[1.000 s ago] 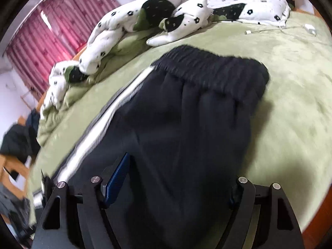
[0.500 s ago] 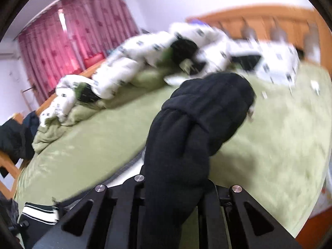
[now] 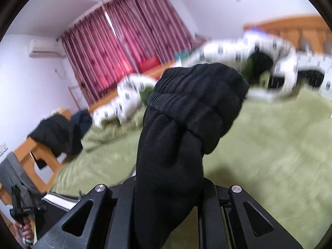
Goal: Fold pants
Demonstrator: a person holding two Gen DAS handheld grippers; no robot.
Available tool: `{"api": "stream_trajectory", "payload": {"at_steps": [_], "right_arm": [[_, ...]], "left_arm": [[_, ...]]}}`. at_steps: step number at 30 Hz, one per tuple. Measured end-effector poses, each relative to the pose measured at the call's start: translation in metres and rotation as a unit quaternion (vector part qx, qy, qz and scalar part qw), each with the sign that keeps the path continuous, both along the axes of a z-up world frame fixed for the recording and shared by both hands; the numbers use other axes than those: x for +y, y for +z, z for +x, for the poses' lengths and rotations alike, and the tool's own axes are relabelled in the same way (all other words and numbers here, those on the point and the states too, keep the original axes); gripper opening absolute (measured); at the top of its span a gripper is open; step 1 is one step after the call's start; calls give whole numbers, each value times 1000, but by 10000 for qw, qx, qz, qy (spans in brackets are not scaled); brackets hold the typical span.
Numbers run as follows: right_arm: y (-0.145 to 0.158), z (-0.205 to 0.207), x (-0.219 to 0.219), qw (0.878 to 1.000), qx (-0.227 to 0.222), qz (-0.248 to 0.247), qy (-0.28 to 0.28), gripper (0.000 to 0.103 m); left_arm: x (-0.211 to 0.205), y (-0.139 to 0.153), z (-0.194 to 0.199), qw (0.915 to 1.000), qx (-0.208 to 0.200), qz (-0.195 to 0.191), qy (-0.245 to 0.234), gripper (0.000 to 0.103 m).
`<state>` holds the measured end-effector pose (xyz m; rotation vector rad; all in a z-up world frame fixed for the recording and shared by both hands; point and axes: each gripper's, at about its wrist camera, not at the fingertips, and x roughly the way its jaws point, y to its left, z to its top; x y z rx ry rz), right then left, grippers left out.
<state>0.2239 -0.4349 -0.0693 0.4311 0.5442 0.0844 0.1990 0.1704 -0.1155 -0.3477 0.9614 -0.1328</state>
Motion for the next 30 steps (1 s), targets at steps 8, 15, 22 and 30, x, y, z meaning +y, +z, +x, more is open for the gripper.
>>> {"api": "stream_trajectory", "payload": {"at_steps": [8,15,22,30], "right_arm": [[-114,13,-33,9898,1368,362,-155,24],[-95,-26,-21,9874,1355,-713,-392,53],[-78,-55,-15,9823,1599,-891,-387,53],[-21,-55,92,9798,1245,-1277,903,55]], "left_arm": [[3,-54,-21,9967,330,623,403,62],[-36,-16,-41,9954,-430,852,-71,72],[-86,-59,-57,9920,-309,1209,-205,77],[-76,-32,-117,9978,-527,369,-134,79]]}}
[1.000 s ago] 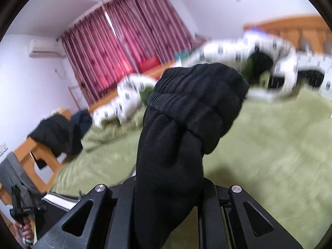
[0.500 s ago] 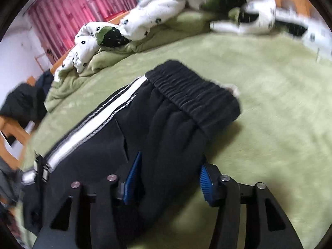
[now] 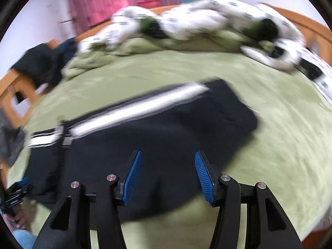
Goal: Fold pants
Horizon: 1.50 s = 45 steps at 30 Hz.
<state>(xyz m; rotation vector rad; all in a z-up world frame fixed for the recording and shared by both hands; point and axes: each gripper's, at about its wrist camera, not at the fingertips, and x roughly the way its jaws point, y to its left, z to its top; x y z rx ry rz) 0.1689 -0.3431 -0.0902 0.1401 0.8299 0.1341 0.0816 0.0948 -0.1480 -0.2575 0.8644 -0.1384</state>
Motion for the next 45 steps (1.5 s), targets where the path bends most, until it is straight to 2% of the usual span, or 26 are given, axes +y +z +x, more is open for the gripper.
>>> {"api": "stream_trajectory", "payload": {"at_steps": [2,6,9,12,16,19,20,21,25,28,31,37,38,41,45], "right_arm": [[5,8,40,9989,71,111,451,56],[-2,12,101,9933,305,85,1111,56],[-14,15,135,9889,580,98,1364,56],[-31,23,161,9837,954,109,1520,56],[-51,22,187,9788,1209,-213,1641,54],[-64,17,200,9737,1290,-451,1823,29],[-66,17,204,9715,1326,-496,1902,14],[-66,15,208,9705,1304,-594,1937,8],[-64,9,216,9659,1346,-938,2004,2],[-65,7,214,9639,1499,-911,2002,2],[-67,5,212,9621,1580,-876,2042,2],[-54,-4,209,9621,1406,-910,2150,3],[-51,-6,209,9626,1330,-985,2145,7],[-40,-12,210,9634,1010,-1387,2062,15],[-24,-16,201,9671,570,-1703,1803,18]], "left_arm": [[12,7,-8,9995,-45,-207,235,80],[34,6,-38,9975,-231,-244,618,80],[54,0,-50,9953,-213,-195,921,80],[72,-13,-55,9932,-29,-296,1125,80],[88,-25,-61,9899,52,-707,1230,80],[92,-29,-59,9890,54,-873,1194,80],[93,-31,-58,9890,46,-898,1171,80],[94,-32,-58,9890,39,-914,1160,80],[97,-37,-60,9884,-18,-1025,1120,80],[100,-40,-59,9877,-61,-1115,1093,80],[99,-43,-60,9894,-139,-1018,1027,80],[92,-43,-62,9918,-248,-767,994,79],[93,-43,-63,9915,-277,-787,1001,79],[98,-43,-64,9894,-283,-974,1037,78],[110,-44,-66,9839,-192,-1513,936,78]]}}
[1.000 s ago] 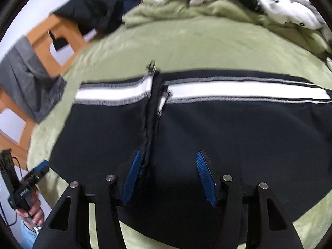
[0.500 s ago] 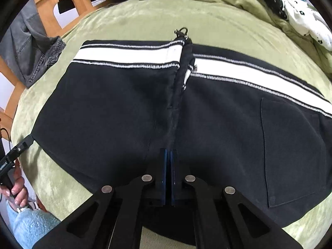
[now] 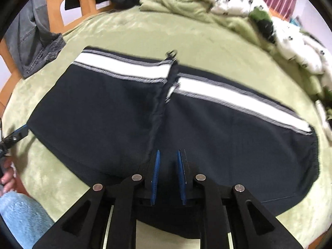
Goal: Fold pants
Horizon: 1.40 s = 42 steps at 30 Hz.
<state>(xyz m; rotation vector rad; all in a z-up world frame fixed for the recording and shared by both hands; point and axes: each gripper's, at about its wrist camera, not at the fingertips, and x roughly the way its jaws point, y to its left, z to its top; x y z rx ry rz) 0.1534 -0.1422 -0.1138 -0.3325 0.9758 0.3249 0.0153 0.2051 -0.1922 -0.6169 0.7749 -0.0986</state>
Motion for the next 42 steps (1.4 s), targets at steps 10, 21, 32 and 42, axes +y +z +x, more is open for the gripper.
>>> {"api": "stream_trajectory", "payload": {"at_steps": [10,21,32,42], "right_arm": [[56,-7,-40,9883,-882,740,-996,24],[59,-31,-74,9825,-347,1068,-1485,33],[39,-33,-143,9756,-99,1120,-1887,33],[31,-46,-218,9503,71,2019,-2367,34]], "left_arm": [[5,-2,7,9953,-202,-941,-137,78],[-22,-6,53,9966,401,-722,-70,43],[-66,84,71,9989,84,402,-230,18],[-206,162,101,9816,-303,1562,-1057,13]]}}
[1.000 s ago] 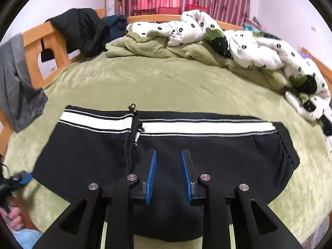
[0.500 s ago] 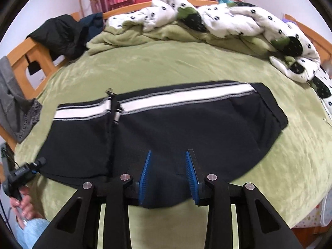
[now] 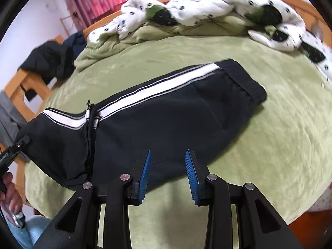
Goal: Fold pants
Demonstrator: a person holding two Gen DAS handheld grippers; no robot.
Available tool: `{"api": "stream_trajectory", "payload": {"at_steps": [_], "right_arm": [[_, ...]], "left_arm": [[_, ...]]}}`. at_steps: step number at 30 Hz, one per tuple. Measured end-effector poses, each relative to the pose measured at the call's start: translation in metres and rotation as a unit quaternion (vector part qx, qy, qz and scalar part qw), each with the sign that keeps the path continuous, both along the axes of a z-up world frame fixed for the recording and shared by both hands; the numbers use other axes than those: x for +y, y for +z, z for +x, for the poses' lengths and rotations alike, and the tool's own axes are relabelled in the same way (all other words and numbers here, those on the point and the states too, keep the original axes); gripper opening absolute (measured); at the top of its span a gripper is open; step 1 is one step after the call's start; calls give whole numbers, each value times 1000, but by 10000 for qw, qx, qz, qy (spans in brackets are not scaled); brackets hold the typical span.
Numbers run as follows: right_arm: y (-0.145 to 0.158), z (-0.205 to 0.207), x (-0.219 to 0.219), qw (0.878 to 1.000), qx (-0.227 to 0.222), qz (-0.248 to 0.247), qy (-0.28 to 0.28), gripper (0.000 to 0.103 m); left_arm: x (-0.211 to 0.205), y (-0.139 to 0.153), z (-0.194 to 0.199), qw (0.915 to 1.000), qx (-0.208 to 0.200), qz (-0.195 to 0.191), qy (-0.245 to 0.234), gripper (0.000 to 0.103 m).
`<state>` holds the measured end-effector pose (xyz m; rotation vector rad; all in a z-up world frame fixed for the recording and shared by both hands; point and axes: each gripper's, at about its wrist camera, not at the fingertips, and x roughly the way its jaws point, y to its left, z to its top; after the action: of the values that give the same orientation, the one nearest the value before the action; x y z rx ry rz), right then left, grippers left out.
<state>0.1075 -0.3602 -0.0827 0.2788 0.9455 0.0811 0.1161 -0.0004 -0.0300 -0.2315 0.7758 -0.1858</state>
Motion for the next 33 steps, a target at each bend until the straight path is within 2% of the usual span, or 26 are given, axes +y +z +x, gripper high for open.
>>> {"api": "stream_trajectory", "payload": {"at_steps": [4,7,11,13,14,16,17,19,20,21,23,25,27,31,33], "right_arm": [[-6,-6,-29,9992,73,189,-338,34],[-11,-10,-50,9971,124,406,-624,34],[-14,-17,-62,9958,155,500,-749,34],[-12,-19,-62,9962,115,463,-730,34],[-11,-20,-62,9964,88,462,-705,34],[-10,-18,-58,9971,38,468,-598,34],[-11,-17,-55,9974,39,471,-539,34],[-13,-9,-43,9983,78,485,-301,34],[-14,-7,-37,9985,103,505,-176,34],[-16,-3,-30,9984,131,544,-20,34],[-18,10,-6,9976,169,541,391,34],[-22,23,11,9956,219,589,700,38],[-30,42,27,9915,316,799,975,44],[-54,80,46,9873,521,1050,1076,44],[-73,99,52,9832,718,1327,1025,44]], "left_arm": [[-64,-3,7,9983,109,-23,-568,13],[-111,-28,12,9943,283,-204,-1009,13],[-133,-70,17,9882,736,-688,-1153,14],[-140,-85,14,9825,969,-780,-1389,19],[-143,-89,10,9812,1022,-645,-1505,21],[-141,-82,-7,9813,750,-495,-1703,33],[-138,-78,-11,9800,681,-533,-1793,44],[-123,-64,-24,9791,477,-676,-1857,53],[-113,-57,-28,9821,396,-615,-1734,60],[-103,-52,-31,9862,355,-461,-1548,62],[-80,-46,-33,9938,373,33,-1047,62],[-55,-43,-32,9957,588,521,-495,62],[-25,-43,-30,9934,822,804,24,63],[26,-39,-36,9918,919,734,493,63],[44,-40,-39,9918,919,560,696,63]]}}
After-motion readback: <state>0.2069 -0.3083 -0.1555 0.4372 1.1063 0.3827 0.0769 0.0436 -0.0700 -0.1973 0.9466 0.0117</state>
